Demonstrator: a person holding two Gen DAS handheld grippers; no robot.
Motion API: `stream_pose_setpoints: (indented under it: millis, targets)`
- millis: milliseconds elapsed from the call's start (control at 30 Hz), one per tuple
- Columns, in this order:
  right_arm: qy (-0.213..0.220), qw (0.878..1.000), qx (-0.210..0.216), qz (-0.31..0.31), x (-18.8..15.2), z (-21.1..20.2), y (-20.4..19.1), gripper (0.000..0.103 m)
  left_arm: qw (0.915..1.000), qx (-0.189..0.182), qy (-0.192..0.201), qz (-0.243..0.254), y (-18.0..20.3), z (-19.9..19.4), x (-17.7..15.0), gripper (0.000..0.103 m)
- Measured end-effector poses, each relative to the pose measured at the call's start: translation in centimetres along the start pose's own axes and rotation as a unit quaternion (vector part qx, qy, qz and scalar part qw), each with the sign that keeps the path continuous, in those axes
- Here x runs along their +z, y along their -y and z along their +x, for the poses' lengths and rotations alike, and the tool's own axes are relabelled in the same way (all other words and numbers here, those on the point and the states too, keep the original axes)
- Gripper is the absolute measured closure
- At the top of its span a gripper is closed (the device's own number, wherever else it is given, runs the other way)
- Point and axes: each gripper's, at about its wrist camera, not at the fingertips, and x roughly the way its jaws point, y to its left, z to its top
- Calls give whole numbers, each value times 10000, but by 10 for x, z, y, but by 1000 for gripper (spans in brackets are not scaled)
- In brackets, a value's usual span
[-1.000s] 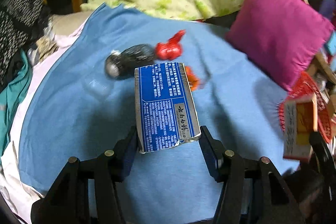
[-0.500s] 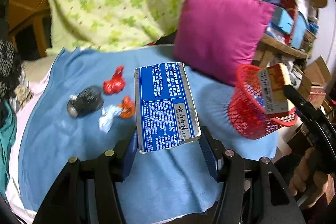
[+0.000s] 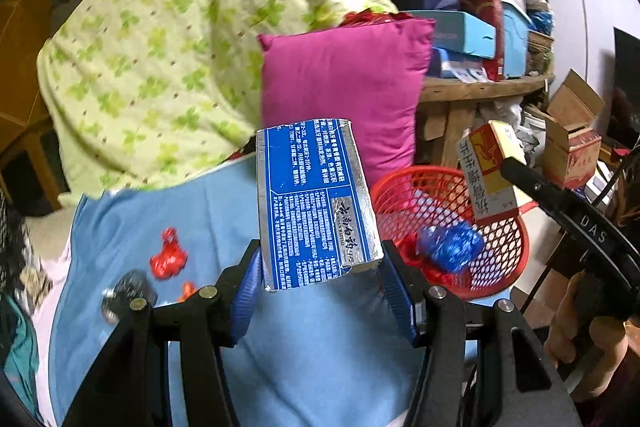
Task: Collect trash
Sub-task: 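Carry the box and carton to the red basket and release both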
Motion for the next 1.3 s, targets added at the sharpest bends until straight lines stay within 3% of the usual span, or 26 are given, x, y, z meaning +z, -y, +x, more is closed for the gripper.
stream_pose_setpoints:
  millis: [267, 567, 967, 1033, 1300]
  targets:
    - [-36, 9988, -56, 485, 5, 0, 41, 50, 9992, -73, 135, 357, 40, 23, 14, 44]
    - [54, 9980, -287, 552, 7, -5, 61, 50, 9989, -202, 36, 433, 63, 47, 14, 44]
    - [-345, 9957, -248, 821, 2, 19, 71, 46, 9919, -1205, -336, 214, 61, 84, 6, 39]
    - [-432, 9946, -220, 913, 1, 22, 72, 35, 9925, -1163, -319, 221, 60, 85, 4, 37]
    - [-303, 9960, -185, 815, -2, 20, 61, 35, 9946, -915, -380, -304, 9, 69, -32, 34]
